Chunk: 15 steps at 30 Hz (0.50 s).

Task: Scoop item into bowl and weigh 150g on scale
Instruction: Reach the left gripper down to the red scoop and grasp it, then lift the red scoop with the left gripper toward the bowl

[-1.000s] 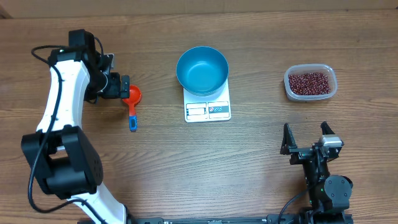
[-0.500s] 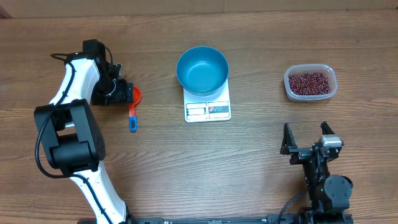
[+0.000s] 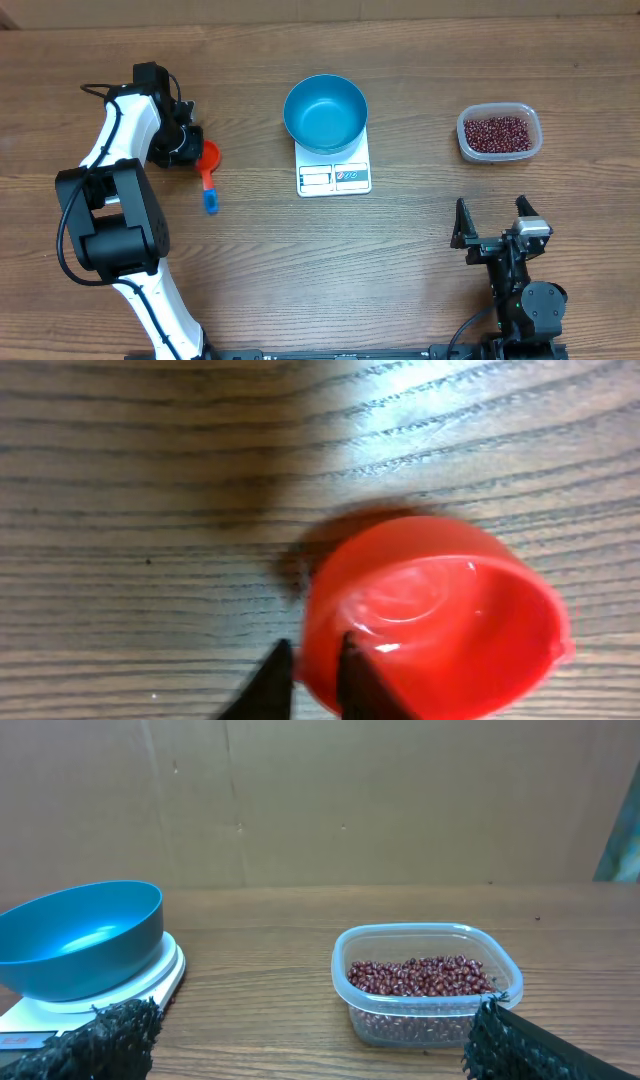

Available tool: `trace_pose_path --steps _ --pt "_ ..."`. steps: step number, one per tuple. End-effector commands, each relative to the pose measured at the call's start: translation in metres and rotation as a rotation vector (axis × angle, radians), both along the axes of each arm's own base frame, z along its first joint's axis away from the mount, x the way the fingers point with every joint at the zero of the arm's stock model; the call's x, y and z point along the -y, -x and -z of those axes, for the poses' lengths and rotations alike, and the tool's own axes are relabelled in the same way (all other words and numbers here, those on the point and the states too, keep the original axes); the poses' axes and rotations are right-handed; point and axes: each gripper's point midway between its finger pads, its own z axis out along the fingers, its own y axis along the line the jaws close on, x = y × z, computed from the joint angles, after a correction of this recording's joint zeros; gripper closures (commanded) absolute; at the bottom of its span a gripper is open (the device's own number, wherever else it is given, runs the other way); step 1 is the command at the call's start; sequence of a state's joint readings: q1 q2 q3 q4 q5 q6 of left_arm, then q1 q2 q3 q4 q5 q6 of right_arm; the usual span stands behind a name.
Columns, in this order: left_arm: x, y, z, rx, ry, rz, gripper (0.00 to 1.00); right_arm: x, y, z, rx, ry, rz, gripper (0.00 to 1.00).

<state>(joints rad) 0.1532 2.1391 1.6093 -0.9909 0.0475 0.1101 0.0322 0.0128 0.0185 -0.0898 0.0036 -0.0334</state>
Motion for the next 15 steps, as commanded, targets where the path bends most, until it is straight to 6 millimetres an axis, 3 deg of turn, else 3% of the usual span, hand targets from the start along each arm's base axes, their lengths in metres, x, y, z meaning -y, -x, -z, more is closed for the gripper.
trace_pose_path --steps 1,11,15 --pt "-0.004 -0.006 0.001 0.009 -0.009 0.005 0.96 0.002 0.0 0.001 0.005 0.001 0.008 0.0" --pt "0.001 -0.004 -0.002 0.005 0.023 -0.056 0.96 0.002 0.0 0.001 0.005 0.001 0.008 0.0" --pt "0.01 -0.011 -0.019 0.052 0.072 -0.072 0.96 0.002 0.0 0.001 0.005 0.001 0.008 0.0"
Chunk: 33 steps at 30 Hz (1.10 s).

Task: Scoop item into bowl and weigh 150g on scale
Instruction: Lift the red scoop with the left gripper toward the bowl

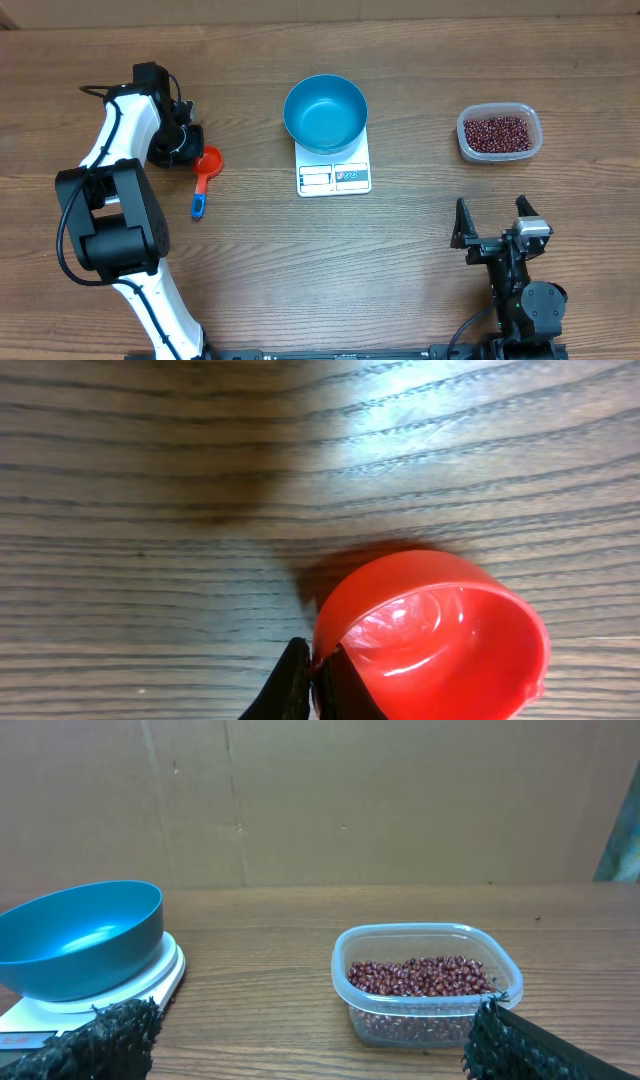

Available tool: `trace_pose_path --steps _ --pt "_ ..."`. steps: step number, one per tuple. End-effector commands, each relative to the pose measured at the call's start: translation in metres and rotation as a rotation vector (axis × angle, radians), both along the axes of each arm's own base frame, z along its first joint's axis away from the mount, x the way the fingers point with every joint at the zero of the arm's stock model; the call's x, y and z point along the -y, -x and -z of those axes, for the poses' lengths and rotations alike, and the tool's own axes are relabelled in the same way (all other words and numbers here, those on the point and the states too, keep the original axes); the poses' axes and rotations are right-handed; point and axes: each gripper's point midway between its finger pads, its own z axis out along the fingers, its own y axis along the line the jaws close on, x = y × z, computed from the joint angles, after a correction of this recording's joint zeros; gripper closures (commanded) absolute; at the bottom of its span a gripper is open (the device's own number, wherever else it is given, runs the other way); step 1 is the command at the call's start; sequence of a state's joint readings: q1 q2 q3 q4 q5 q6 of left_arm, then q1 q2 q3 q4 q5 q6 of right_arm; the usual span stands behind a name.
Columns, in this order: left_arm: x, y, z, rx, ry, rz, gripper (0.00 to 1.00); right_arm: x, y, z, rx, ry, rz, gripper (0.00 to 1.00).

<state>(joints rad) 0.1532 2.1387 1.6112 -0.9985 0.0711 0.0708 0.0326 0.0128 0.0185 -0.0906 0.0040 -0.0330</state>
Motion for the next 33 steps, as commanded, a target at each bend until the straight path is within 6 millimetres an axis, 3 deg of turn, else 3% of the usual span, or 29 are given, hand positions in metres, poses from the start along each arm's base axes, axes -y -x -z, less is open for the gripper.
trace_pose_path --steps 1,5,9,13,16,21,29,33 --pt "0.006 -0.014 -0.025 0.075 0.046 -0.049 0.96 0.002 0.0 0.001 0.006 0.001 0.008 0.0" --pt "0.003 -0.027 -0.067 0.191 0.042 -0.129 0.96 0.002 0.0 0.001 0.006 0.001 0.008 0.0" --pt "-0.001 -0.036 -0.126 0.345 0.046 -0.262 0.96 0.002 0.0 0.001 0.006 0.001 0.008 0.0" --pt "-0.014 -0.026 -0.179 0.454 0.057 -0.603 0.96 0.002 0.0 0.001 0.006 0.001 0.008 0.0" --pt "-0.014 -0.013 -0.208 0.496 0.13 -0.811 0.96 0.002 0.0 0.001 0.006 0.001 0.008 0.0" --pt "-0.006 0.007 -0.224 0.478 0.193 -0.913 0.96 0.002 0.0 0.001 0.006 0.001 0.008 0.0" --pt "0.024 0.043 -0.207 0.241 0.294 -0.998 0.96 0.002 0.0 0.001 0.006 0.001 0.008 0.0" --pt "0.037 0.051 -0.206 0.172 0.349 -1.001 0.96 0.002 0.0 0.001 0.006 0.001 0.008 0.0"
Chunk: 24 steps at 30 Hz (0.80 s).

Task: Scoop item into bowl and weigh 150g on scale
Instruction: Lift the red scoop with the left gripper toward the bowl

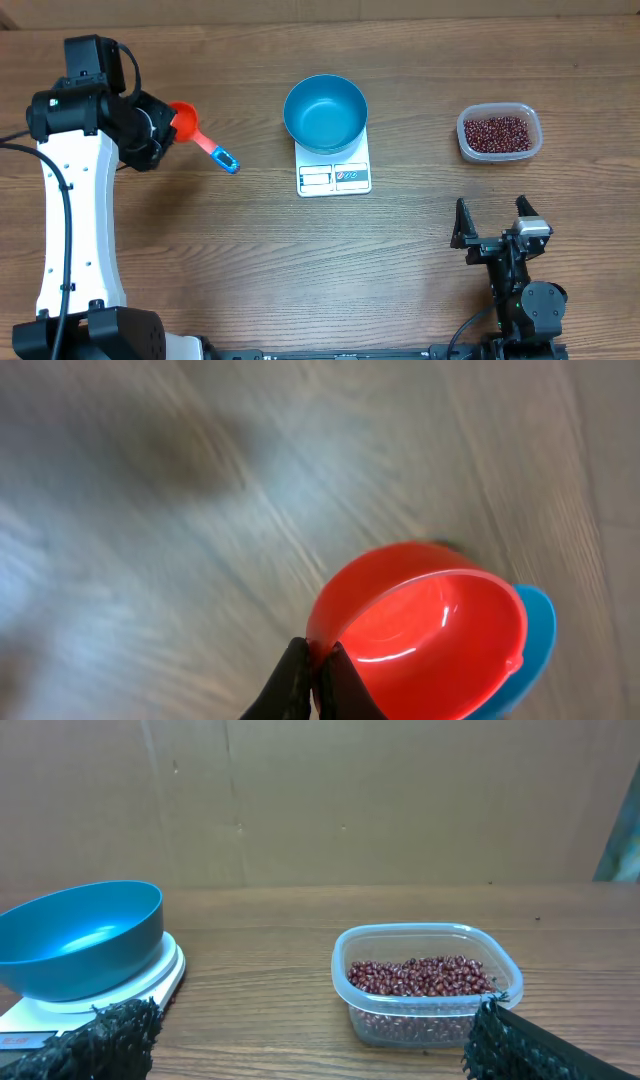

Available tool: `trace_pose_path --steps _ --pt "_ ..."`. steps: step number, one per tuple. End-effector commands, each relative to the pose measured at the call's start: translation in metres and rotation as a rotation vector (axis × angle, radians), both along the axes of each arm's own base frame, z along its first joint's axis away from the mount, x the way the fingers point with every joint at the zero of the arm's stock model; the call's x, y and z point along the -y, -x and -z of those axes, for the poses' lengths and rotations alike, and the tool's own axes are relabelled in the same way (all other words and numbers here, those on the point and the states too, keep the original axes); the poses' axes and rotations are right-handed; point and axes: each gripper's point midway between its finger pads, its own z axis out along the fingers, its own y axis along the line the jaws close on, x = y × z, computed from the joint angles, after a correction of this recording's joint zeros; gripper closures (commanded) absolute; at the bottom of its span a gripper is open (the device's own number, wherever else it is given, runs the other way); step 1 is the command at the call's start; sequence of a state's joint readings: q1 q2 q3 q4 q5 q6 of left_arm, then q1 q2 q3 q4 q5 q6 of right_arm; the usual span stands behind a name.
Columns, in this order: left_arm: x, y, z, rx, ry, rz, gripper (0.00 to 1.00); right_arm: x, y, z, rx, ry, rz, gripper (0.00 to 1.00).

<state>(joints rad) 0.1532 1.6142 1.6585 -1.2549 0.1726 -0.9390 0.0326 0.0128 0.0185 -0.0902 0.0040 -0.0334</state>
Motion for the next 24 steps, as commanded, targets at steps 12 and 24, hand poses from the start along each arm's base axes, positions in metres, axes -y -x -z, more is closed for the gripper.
trace_pose_path --steps 12,24 --pt "0.041 0.0 -0.004 -0.007 0.085 0.05 0.96 0.002 0.0 0.001 0.006 0.001 0.008 0.0" --pt "0.074 -0.008 -0.006 0.026 0.039 0.069 0.96 -0.01 0.003 -0.035 0.147 -0.103 -0.063 0.0"
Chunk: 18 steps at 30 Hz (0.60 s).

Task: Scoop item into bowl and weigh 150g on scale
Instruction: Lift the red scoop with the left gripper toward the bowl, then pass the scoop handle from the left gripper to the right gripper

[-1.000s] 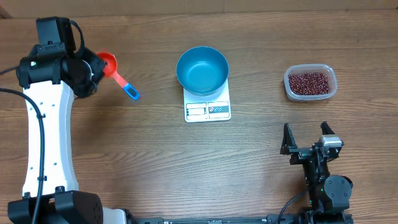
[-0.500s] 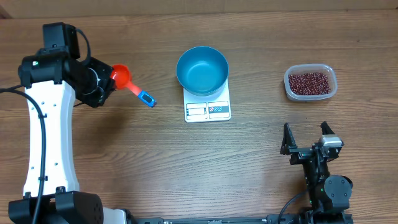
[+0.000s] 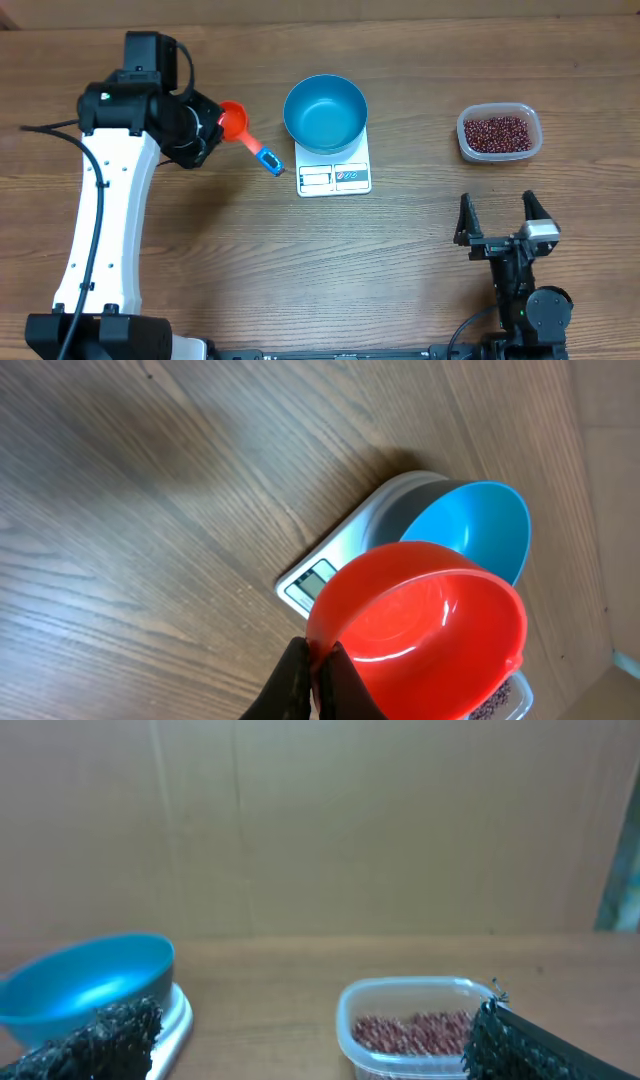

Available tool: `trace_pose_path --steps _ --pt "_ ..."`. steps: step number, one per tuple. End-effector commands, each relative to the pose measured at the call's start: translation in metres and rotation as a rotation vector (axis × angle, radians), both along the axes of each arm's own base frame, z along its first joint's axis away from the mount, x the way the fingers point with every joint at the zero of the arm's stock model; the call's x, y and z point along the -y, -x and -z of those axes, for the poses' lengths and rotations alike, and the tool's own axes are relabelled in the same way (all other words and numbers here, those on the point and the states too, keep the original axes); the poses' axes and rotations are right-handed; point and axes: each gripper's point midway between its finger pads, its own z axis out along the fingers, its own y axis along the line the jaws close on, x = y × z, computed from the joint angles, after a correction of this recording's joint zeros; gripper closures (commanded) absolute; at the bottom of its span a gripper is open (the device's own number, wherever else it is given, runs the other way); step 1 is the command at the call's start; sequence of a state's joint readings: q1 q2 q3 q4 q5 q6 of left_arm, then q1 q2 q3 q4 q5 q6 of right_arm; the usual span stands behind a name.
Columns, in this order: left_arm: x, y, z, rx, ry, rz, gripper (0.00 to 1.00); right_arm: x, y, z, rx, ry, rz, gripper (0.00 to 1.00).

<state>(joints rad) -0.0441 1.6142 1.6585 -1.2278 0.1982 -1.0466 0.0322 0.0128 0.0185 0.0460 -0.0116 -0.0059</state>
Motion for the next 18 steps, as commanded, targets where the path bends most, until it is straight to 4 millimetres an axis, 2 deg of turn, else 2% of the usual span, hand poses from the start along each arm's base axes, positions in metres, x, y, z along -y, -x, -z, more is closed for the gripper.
trace_pose_path --steps 1,6,10,12,15,18 --pt "-0.001 -0.006 -0.003 0.021 -0.024 -0.041 0.96 -0.01 0.002 -0.003 0.011 -0.101 -0.073 0.0" --pt "-0.002 -0.009 -0.004 0.031 -0.022 -0.061 0.96 -0.011 0.006 -0.018 0.007 -0.16 -0.091 0.0" --pt "-0.002 -0.01 -0.004 0.034 -0.022 -0.061 0.96 -0.01 0.011 -0.047 -0.017 -0.208 -0.091 0.0" --pt "-0.002 -0.01 -0.004 0.033 -0.022 -0.061 0.96 -0.013 0.012 -0.068 -0.042 -0.203 -0.114 0.0" --pt "-0.002 -0.01 -0.004 0.033 -0.022 -0.061 0.96 -0.018 0.006 -0.095 -0.115 -0.203 -0.155 0.0" --pt "-0.002 -0.01 -0.005 0.033 -0.022 -0.061 0.96 -0.024 -0.009 -0.109 -0.229 -0.218 -0.197 0.0"
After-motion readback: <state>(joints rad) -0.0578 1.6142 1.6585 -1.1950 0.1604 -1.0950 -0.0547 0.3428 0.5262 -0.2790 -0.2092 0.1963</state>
